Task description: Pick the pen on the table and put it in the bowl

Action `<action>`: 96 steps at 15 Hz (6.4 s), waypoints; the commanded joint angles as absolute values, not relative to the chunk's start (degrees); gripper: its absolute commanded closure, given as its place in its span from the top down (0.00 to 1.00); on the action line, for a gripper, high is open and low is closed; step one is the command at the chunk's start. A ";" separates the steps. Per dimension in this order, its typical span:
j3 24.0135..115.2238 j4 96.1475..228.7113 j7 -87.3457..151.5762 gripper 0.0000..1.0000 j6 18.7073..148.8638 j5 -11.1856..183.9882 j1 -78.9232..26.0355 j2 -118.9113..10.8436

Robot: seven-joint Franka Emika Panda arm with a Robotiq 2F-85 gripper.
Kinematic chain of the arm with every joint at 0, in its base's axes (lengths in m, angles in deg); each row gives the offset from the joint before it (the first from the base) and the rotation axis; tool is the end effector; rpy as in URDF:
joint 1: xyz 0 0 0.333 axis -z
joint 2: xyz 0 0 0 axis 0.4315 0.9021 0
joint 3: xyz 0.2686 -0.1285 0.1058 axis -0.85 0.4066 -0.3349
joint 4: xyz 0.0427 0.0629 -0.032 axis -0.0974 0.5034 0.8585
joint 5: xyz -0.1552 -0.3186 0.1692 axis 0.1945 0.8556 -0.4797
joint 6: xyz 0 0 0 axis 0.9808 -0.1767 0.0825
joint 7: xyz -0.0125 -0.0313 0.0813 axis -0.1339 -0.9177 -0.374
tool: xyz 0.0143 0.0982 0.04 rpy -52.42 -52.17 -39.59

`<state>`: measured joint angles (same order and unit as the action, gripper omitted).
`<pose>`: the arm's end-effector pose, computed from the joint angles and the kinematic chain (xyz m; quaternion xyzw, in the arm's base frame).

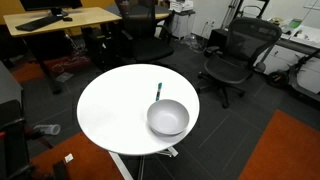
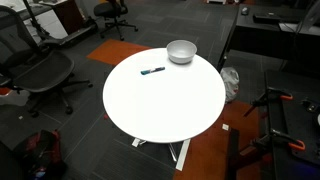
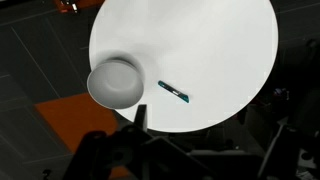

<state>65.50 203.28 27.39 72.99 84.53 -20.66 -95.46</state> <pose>0.4433 -0.0373 0.5322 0.9839 -0.1173 0.1349 0.0034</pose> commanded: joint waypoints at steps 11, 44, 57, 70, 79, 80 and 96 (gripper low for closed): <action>66.76 200.99 35.13 1.00 75.98 86.24 -22.13 -90.75; 63.05 157.42 77.56 1.00 82.93 85.23 -15.36 -28.42; 62.38 142.90 77.35 1.00 80.21 88.50 -16.17 -14.57; 62.15 133.70 77.11 0.58 75.50 88.20 -16.53 -7.76; 62.22 131.77 76.75 0.02 73.79 88.26 -16.85 -7.04; 62.37 133.01 76.40 0.05 74.26 88.35 -16.97 -8.23; 68.40 151.83 63.75 0.05 78.90 91.15 -16.43 -29.39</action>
